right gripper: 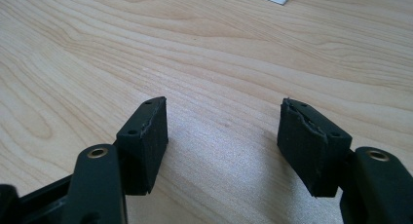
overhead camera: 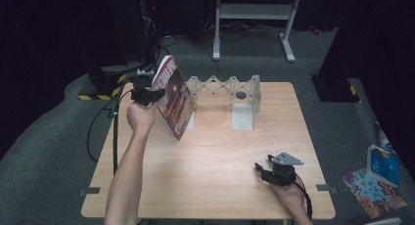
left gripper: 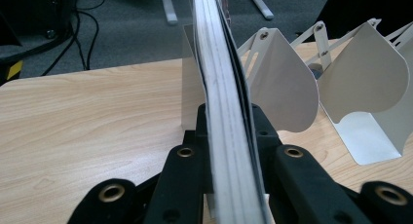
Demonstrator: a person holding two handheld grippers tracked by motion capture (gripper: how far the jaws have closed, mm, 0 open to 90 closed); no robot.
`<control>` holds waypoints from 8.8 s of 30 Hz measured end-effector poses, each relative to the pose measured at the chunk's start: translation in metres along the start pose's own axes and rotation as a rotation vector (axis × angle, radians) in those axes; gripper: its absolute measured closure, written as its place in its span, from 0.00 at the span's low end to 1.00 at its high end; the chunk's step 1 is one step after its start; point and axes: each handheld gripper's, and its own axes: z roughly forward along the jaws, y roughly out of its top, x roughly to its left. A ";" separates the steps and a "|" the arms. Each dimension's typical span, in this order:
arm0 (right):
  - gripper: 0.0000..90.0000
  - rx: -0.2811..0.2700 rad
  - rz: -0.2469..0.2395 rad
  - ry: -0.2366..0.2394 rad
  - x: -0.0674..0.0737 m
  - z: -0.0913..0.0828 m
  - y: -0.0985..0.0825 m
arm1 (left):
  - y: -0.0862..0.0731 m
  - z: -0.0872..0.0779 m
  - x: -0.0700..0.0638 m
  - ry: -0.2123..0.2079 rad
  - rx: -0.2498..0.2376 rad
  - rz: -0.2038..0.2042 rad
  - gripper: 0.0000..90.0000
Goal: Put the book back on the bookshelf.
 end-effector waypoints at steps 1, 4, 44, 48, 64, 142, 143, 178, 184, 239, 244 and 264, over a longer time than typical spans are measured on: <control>0.40 0.000 0.000 0.000 0.000 0.000 0.000 | 0.000 0.000 0.000 0.002 0.001 0.003 0.88; 0.40 0.000 0.001 0.000 0.000 0.000 0.000 | 0.001 0.000 -0.002 0.012 0.001 0.010 0.87; 0.40 0.001 0.002 -0.001 0.000 0.000 0.000 | -0.016 -0.029 0.010 -0.033 -0.079 0.014 0.44; 0.39 0.001 0.003 -0.001 0.000 0.000 0.000 | -0.019 -0.035 0.011 -0.046 -0.104 0.011 0.43; 0.39 0.002 0.004 -0.001 0.000 0.000 0.000 | -0.025 -0.059 0.014 -0.073 -0.167 0.014 0.41; 0.39 0.000 0.001 -0.002 0.000 0.000 0.000 | -0.088 -0.120 -0.008 -0.176 -0.278 0.068 0.35; 0.39 0.000 0.002 -0.002 0.000 0.000 0.000 | -0.089 -0.120 -0.008 -0.177 -0.276 0.070 0.35; 0.39 0.000 0.003 -0.002 0.000 0.000 0.000 | -0.128 -0.124 -0.023 -0.187 -0.259 0.100 0.35; 0.39 0.001 0.002 -0.002 0.000 0.000 0.000 | -0.134 -0.121 -0.027 -0.198 -0.251 0.099 0.35; 0.39 0.000 0.001 0.000 0.000 0.000 0.000 | -0.200 -0.053 -0.045 -0.233 -0.127 0.022 0.37; 0.39 -0.001 0.000 0.000 0.000 0.000 0.000 | -0.204 -0.045 -0.045 -0.236 -0.114 0.009 0.37; 0.39 -0.001 0.000 0.000 0.000 0.000 0.000 | -0.211 -0.015 -0.046 -0.227 -0.045 0.005 0.37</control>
